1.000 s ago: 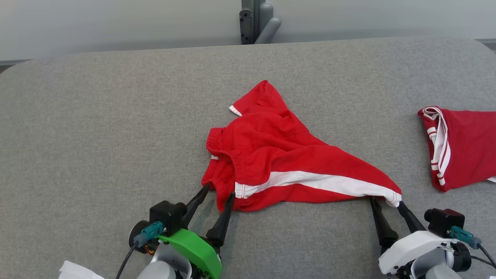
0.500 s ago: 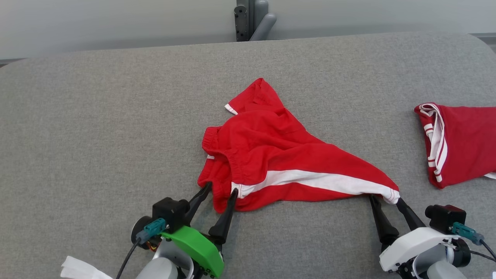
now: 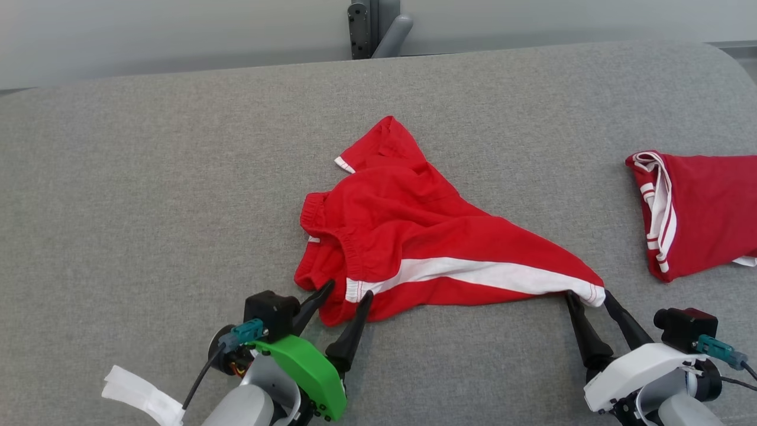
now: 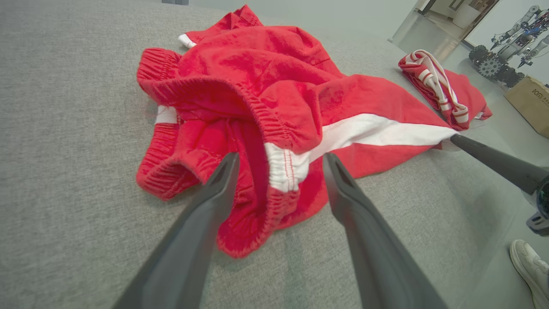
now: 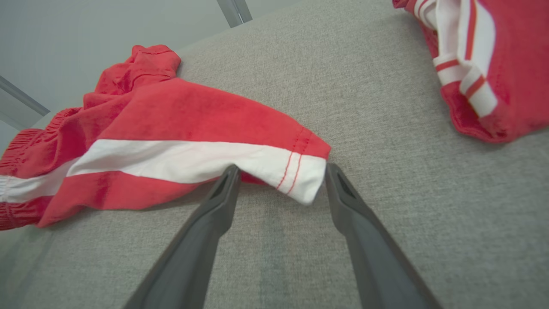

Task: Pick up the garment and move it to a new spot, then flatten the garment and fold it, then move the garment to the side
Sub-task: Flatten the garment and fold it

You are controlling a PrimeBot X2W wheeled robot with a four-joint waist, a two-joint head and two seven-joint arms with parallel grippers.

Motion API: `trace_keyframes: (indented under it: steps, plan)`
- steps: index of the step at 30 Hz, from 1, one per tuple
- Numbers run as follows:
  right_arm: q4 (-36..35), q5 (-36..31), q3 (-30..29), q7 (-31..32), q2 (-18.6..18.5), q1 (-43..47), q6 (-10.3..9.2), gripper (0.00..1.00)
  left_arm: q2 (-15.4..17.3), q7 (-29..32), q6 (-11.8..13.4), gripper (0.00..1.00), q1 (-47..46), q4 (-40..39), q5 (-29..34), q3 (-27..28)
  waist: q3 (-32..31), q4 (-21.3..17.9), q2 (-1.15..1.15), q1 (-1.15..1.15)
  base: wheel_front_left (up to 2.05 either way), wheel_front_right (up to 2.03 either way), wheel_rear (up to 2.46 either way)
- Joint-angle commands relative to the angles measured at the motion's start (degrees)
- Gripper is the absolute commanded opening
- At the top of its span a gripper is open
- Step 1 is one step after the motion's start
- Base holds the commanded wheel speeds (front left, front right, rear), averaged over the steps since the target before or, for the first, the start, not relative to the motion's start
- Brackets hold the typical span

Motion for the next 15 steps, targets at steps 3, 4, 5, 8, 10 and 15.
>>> trace_keyframes:
  steps: [3,4,5,8,10,15]
  plan:
    - [-0.2,0.9,0.8,-0.3,-0.6,-1.2,-0.04,1.00,-0.2,0.7,0.0,1.00,-1.8,1.3,-0.1,-0.4,0.4,-0.4,0.00,0.00,0.00,0.00,0.00]
    - [-0.2,1.2,1.0,-0.3,-0.7,-1.2,-0.04,1.00,-0.4,0.8,0.0,1.00,-2.2,1.7,-0.1,-0.4,0.5,-0.6,0.00,0.00,0.00,0.00,0.00]
    - [-0.3,1.4,1.1,-0.3,-0.9,-1.2,-0.04,1.00,-0.4,1.0,0.0,1.00,-2.5,2.2,-0.1,-0.5,0.5,-0.7,0.00,0.00,0.00,0.00,0.00]
    - [-0.4,1.9,1.5,-0.4,-1.3,-1.2,-0.04,1.00,-0.6,0.8,0.0,0.80,-3.1,3.2,-0.1,-0.6,0.7,-1.0,0.00,0.00,0.00,0.00,0.00]
    - [-0.5,2.2,1.7,-0.4,-1.5,-1.3,-0.04,1.00,-0.6,0.7,0.0,0.48,-3.4,3.8,-0.3,-0.8,0.7,-1.2,0.00,0.00,0.00,0.00,0.00]
    - [-0.8,3.1,2.6,-0.5,-1.8,-1.7,-0.04,1.00,-0.3,0.0,0.0,0.22,-3.7,5.1,-0.5,-1.0,0.7,-1.7,0.00,0.00,0.00,0.00,0.00]
